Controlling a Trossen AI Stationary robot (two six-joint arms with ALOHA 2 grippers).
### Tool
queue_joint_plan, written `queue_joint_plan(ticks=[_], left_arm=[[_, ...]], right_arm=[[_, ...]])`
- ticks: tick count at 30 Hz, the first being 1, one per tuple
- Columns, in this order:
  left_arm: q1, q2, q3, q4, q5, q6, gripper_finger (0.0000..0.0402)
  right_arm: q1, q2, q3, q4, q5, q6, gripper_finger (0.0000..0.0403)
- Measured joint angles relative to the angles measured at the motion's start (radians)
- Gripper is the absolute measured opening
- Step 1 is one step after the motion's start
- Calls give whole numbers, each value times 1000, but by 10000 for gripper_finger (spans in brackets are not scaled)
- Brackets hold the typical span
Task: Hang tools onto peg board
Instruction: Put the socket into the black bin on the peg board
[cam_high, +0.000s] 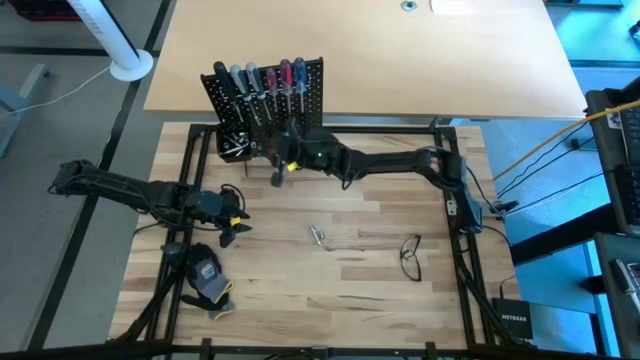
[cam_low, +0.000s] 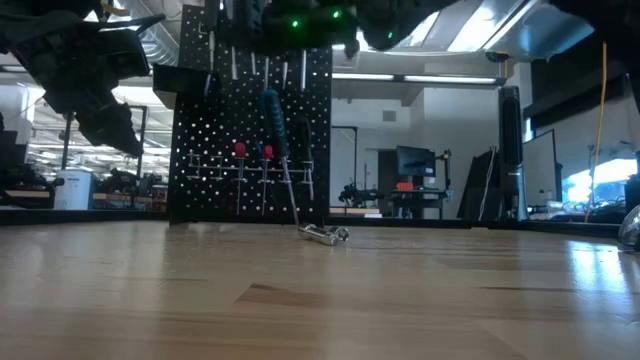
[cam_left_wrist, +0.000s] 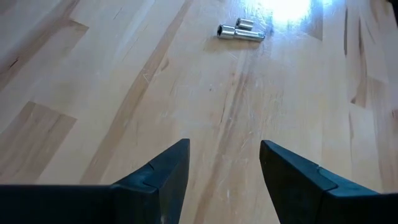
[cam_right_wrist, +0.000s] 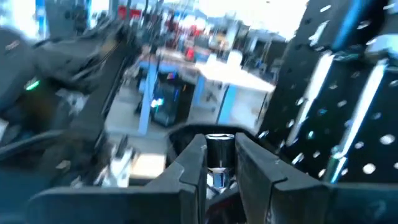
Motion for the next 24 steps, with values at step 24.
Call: queue_joint_plan(ticks=[24], left_arm=[[0, 0, 0, 0, -1, 4, 184]], right_arm=[[-14, 175, 232, 2, 61, 29, 164]])
